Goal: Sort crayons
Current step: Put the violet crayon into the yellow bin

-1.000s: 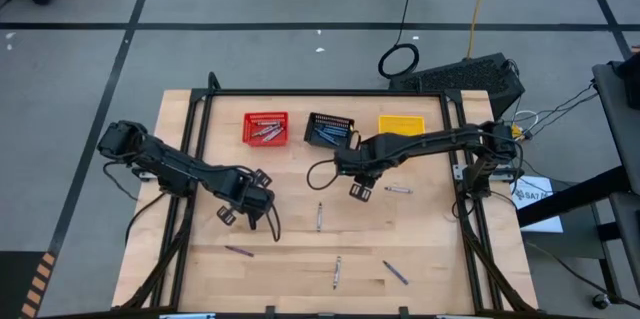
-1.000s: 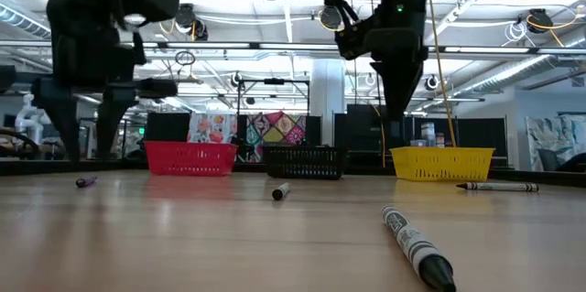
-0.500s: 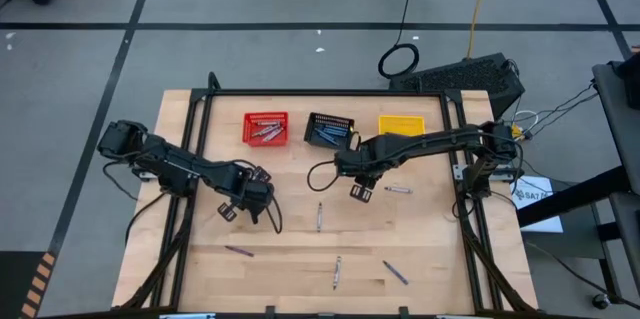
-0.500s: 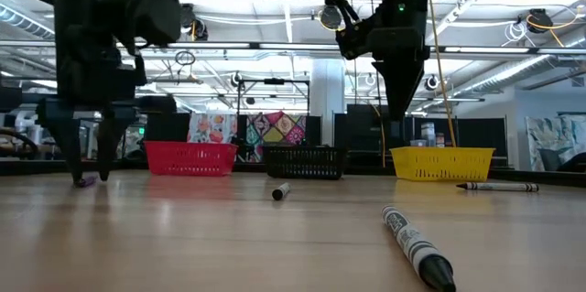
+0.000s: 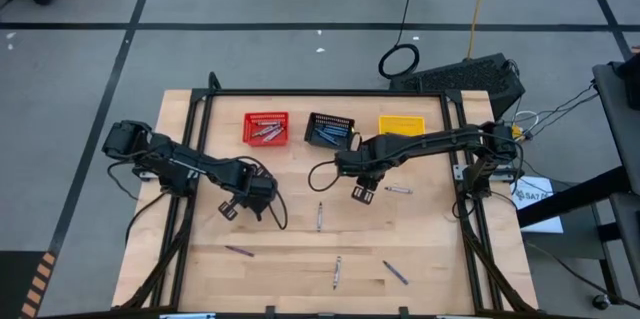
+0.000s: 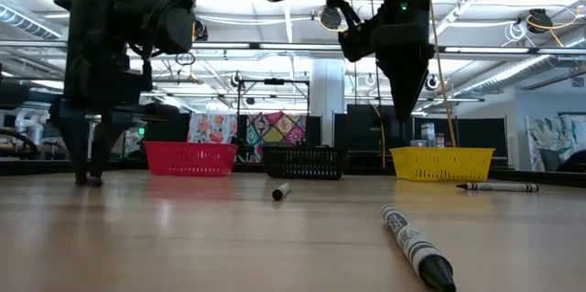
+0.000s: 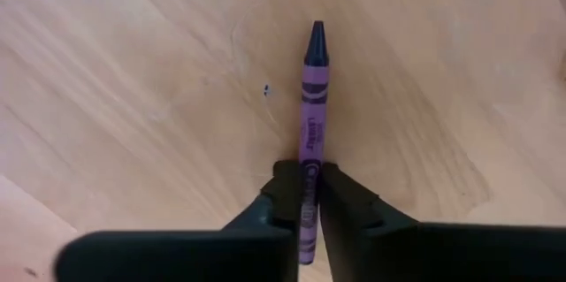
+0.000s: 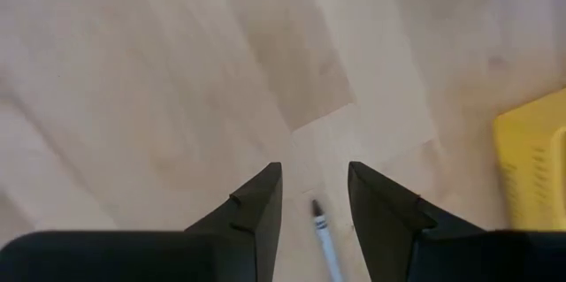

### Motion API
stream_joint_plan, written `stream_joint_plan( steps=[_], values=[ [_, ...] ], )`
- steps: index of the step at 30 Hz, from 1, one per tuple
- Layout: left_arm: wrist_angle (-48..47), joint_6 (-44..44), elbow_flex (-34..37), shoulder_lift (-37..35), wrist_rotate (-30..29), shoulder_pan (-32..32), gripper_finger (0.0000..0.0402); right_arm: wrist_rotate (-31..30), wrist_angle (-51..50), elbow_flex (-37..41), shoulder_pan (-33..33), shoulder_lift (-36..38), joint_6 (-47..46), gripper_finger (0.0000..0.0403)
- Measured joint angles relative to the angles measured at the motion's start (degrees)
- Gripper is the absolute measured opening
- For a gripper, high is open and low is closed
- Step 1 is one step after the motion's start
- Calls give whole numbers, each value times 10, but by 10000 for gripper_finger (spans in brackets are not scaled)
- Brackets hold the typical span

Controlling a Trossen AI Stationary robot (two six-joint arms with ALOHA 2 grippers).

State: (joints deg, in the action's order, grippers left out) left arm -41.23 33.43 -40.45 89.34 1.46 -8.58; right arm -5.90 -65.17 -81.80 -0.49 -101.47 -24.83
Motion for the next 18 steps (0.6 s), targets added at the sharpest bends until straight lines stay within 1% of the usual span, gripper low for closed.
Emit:
stream_joint_plan(
  steps=[1,3,9,14,18],
  values=[
    [-1,0,0,0,0,0,16,10,1,0,0,0,-1,118],
    [-1,-16,0,0,0,0,8,29,2,0,0,0,-13,118],
    [-7,-70,-14,0,2,0,8,32,-12,0,-12,0,-93,118],
    [-4,-91,-31,-10,9,0,7,32,-46,0,-49,2,-147,118],
    [41,-92,-38,-22,24,-1,6,27,-43,0,-88,21,-194,118]
  ],
)
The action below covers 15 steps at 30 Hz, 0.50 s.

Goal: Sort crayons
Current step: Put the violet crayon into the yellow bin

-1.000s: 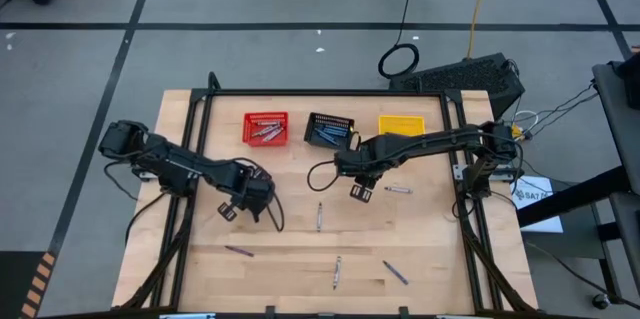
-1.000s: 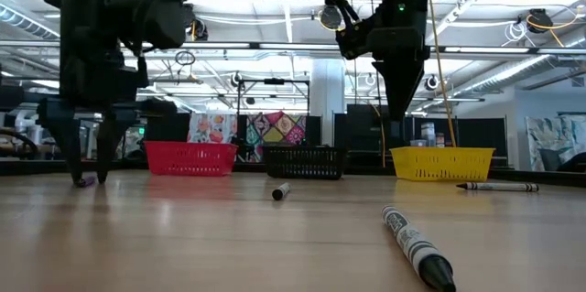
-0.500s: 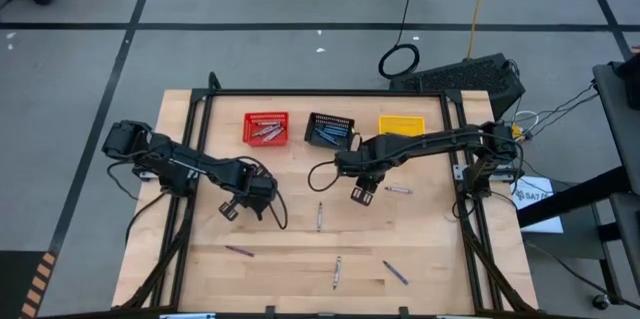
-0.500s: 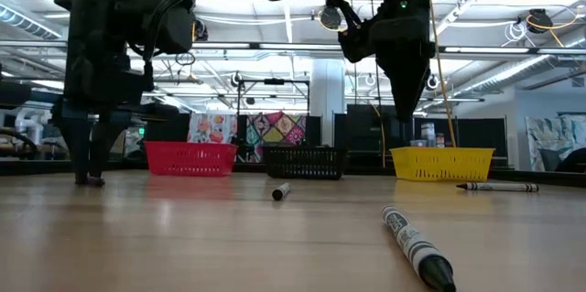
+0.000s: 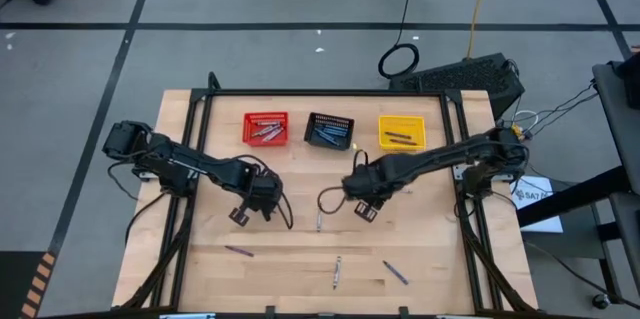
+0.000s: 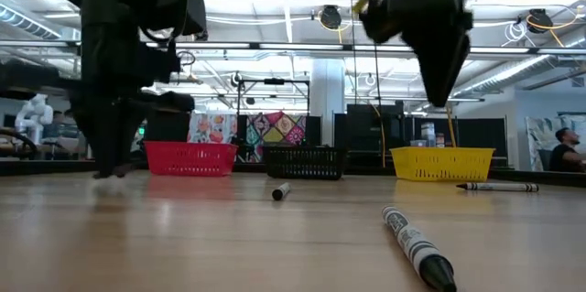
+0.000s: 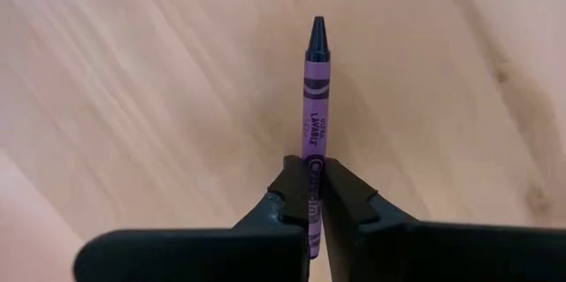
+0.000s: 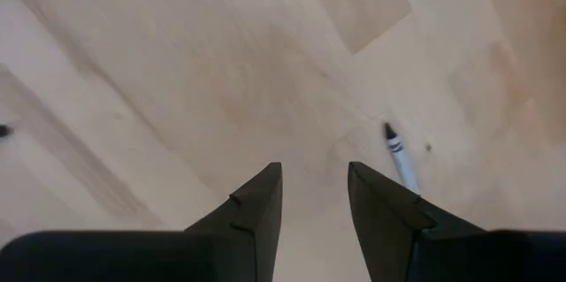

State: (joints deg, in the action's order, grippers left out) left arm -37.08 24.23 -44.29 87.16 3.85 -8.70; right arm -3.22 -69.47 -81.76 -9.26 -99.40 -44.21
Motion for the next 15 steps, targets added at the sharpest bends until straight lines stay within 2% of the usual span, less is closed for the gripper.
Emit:
stream_joint_plan(
  steps=[4,10,15],
  values=[
    [64,0,1,-6,24,1,6,-54,9,0,-47,34,-63,118],
    [164,0,0,-7,27,4,6,-165,24,0,-133,92,-149,118],
    [293,1,-1,-7,23,22,6,-225,48,0,-197,107,-135,118]
  ],
)
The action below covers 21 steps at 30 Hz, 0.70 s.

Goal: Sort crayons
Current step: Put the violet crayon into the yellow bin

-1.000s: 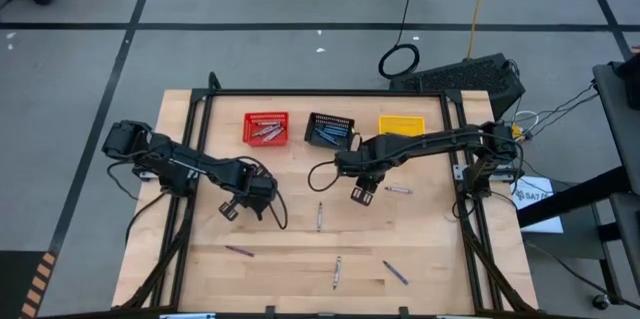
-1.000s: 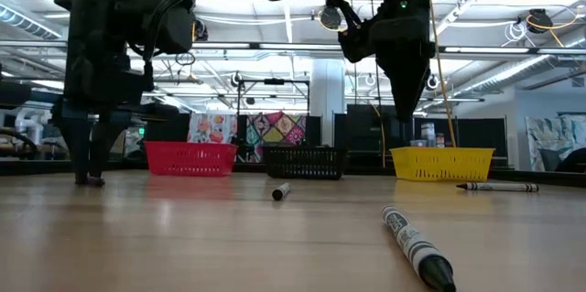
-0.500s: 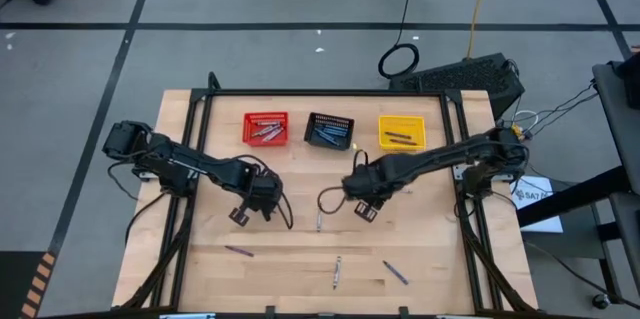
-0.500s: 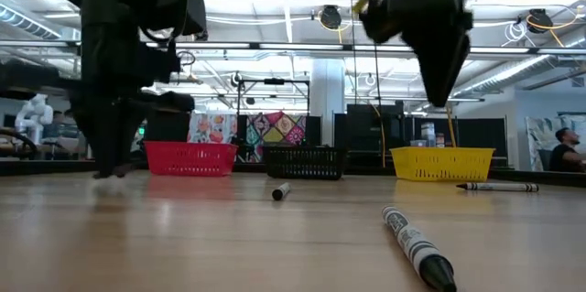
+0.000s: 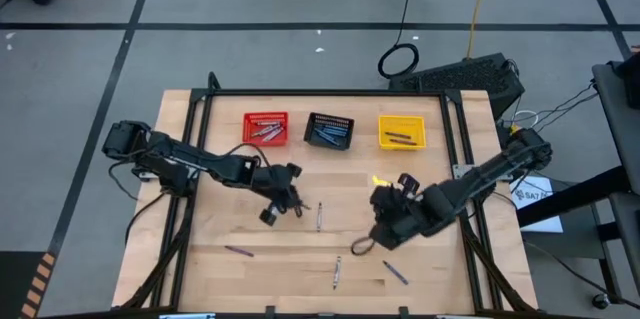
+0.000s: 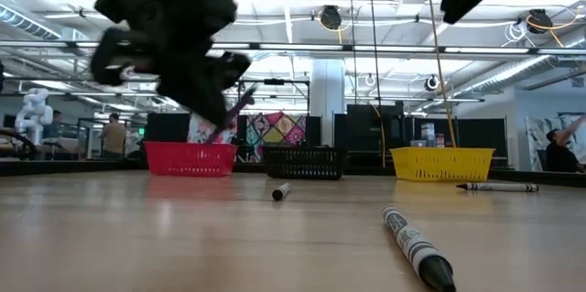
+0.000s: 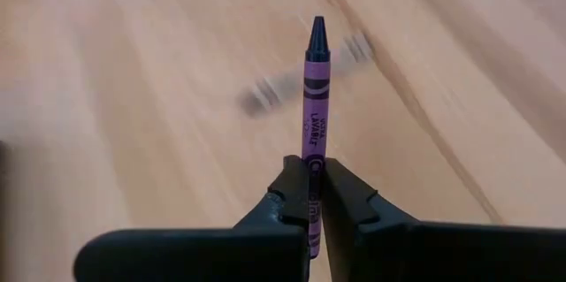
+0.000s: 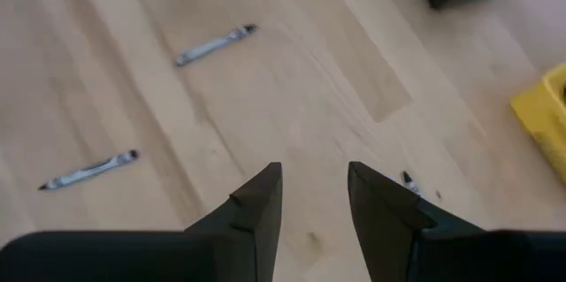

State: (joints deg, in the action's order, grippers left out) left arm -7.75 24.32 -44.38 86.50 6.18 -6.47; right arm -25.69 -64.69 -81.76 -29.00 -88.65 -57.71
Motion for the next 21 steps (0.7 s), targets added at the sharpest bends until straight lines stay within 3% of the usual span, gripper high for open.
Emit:
stream_joint_plan(
  steps=[11,21],
  values=[
    [203,-1,-1,-1,-2,19,5,-117,100,0,-54,-2,65,118],
    [397,-75,-1,-2,-1,19,5,-137,193,0,-44,-59,251,118]
  ],
)
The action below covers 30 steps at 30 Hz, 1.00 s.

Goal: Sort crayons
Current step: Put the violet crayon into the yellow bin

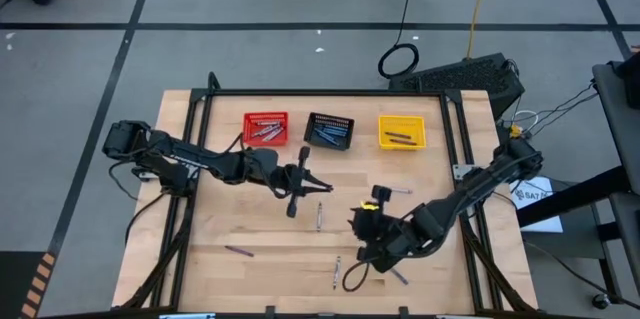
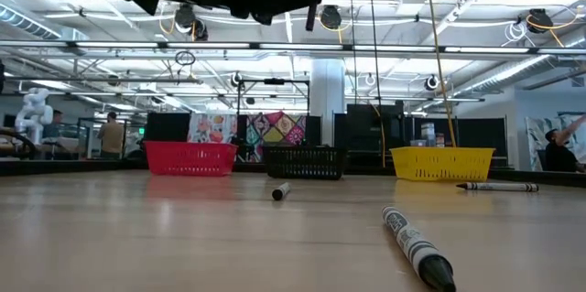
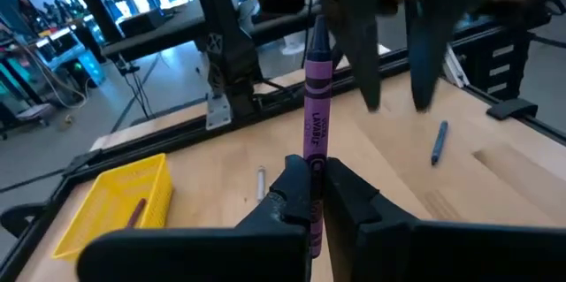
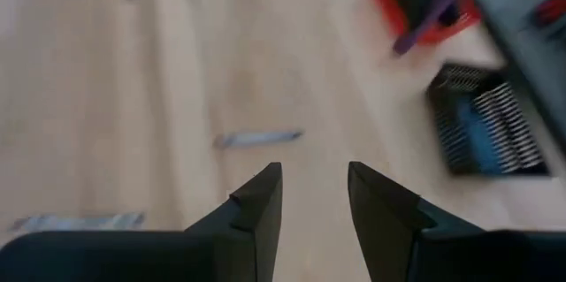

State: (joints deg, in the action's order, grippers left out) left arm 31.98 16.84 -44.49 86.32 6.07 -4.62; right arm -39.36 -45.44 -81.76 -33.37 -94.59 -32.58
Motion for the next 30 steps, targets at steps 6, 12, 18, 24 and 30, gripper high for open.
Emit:
stream_joint_plan(
  steps=[6,12,18,24,30],
  values=[
    [-1,0,0,0,11,0,5,-99,28,0,23,-17,-3,118],
    [7,0,0,0,15,0,5,-174,42,0,38,-17,-34,118],
    [7,0,0,0,15,0,5,-176,83,0,48,-17,5,118],
    [7,0,0,0,15,0,5,-169,138,0,58,-17,63,118],
    [5,1,0,0,15,0,5,-143,170,0,68,-17,87,118]
  ],
)
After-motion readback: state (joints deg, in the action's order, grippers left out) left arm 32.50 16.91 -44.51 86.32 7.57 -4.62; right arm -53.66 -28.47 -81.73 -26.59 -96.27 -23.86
